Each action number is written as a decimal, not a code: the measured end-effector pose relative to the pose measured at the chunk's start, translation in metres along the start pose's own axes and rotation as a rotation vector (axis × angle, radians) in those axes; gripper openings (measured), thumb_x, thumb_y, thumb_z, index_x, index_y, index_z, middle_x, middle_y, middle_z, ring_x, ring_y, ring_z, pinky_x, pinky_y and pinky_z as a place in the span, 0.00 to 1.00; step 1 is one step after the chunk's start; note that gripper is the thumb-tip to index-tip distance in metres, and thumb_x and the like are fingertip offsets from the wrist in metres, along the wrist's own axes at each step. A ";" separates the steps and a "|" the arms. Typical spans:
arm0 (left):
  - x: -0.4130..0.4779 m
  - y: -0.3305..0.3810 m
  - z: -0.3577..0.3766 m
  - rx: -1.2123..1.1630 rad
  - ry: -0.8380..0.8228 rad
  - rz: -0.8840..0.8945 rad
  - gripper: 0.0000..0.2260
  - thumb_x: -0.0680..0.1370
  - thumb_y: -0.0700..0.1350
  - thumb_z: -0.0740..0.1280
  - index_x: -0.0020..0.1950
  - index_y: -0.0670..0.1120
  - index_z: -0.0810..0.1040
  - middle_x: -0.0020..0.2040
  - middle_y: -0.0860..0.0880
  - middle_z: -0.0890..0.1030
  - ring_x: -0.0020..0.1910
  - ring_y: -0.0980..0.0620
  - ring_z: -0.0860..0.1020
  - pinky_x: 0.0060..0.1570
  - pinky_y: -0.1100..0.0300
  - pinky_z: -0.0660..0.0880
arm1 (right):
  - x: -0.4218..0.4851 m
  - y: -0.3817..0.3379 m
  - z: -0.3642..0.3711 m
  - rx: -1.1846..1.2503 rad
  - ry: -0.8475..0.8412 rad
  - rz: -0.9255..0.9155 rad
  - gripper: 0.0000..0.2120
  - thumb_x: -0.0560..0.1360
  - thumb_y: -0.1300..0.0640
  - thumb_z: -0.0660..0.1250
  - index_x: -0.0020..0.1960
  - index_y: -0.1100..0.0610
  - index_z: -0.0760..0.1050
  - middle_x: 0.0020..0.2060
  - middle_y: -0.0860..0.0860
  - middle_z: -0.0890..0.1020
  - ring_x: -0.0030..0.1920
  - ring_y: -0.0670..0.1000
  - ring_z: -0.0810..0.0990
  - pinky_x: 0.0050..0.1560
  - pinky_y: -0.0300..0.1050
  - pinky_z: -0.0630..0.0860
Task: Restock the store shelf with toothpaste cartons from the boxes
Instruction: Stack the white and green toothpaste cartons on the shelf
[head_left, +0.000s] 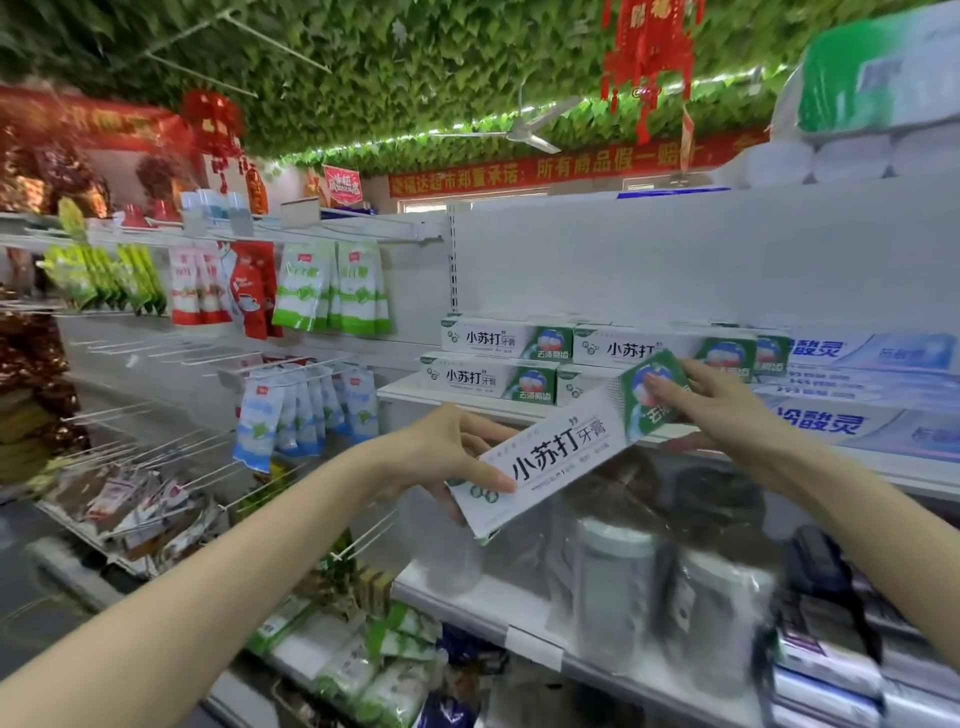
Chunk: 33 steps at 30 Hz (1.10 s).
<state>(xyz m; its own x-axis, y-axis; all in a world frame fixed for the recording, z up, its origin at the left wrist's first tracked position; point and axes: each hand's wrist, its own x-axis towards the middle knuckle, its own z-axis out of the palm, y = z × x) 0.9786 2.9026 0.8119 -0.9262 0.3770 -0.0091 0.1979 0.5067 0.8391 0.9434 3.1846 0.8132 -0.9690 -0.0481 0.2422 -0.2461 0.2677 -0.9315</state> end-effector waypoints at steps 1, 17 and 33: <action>-0.001 -0.003 -0.004 0.027 0.009 0.001 0.18 0.71 0.38 0.75 0.58 0.54 0.81 0.50 0.47 0.85 0.45 0.46 0.84 0.39 0.48 0.82 | -0.003 0.001 0.005 0.053 -0.016 0.010 0.13 0.75 0.51 0.67 0.59 0.51 0.75 0.53 0.53 0.83 0.50 0.49 0.83 0.36 0.40 0.80; 0.092 -0.086 -0.170 -0.101 0.474 -0.040 0.27 0.67 0.46 0.79 0.62 0.41 0.75 0.57 0.42 0.78 0.54 0.46 0.79 0.58 0.51 0.77 | 0.092 -0.013 0.141 0.378 0.234 -0.089 0.11 0.75 0.61 0.67 0.57 0.61 0.74 0.48 0.59 0.83 0.42 0.51 0.85 0.44 0.51 0.83; 0.213 -0.120 -0.197 -0.501 0.456 0.168 0.39 0.62 0.64 0.75 0.67 0.48 0.71 0.64 0.48 0.76 0.63 0.47 0.74 0.65 0.41 0.69 | 0.188 -0.004 0.185 0.049 0.560 -0.095 0.20 0.76 0.46 0.65 0.66 0.52 0.73 0.59 0.51 0.79 0.58 0.54 0.78 0.32 0.50 0.81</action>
<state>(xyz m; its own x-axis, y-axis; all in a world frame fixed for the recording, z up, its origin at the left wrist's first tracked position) 0.6941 2.7695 0.8165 -0.9601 0.0000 0.2798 0.2798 0.0104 0.9600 0.7590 2.9967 0.8127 -0.7876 0.4513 0.4196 -0.3448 0.2417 -0.9070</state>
